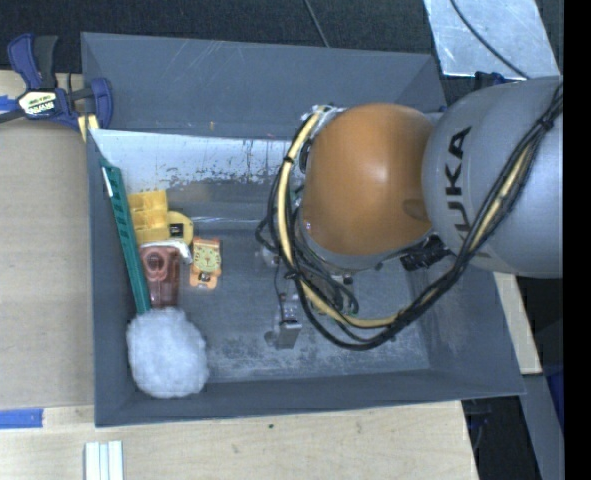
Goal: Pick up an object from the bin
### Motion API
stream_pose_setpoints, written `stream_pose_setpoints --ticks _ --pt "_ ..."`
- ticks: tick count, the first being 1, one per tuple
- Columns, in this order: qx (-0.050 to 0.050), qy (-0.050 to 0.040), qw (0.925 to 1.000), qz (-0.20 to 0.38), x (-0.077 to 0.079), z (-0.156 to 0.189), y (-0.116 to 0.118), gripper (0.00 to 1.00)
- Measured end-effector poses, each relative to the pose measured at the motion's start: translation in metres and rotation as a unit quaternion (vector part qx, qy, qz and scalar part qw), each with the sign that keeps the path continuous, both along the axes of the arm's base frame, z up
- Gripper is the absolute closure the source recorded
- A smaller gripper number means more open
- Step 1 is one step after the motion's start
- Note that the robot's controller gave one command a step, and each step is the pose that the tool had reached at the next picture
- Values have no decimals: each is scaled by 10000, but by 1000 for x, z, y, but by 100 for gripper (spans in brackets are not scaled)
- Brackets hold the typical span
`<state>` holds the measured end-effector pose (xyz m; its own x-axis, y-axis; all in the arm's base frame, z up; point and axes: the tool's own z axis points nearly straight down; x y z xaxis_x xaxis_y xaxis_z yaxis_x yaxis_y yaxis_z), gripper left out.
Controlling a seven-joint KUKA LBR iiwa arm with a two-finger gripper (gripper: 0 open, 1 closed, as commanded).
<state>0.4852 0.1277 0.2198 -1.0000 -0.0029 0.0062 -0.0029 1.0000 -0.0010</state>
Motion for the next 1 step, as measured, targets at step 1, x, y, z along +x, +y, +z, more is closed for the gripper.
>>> stream_pose_setpoints --ticks 1 --pt "10 -42 10000 -17 2 4 0 0"
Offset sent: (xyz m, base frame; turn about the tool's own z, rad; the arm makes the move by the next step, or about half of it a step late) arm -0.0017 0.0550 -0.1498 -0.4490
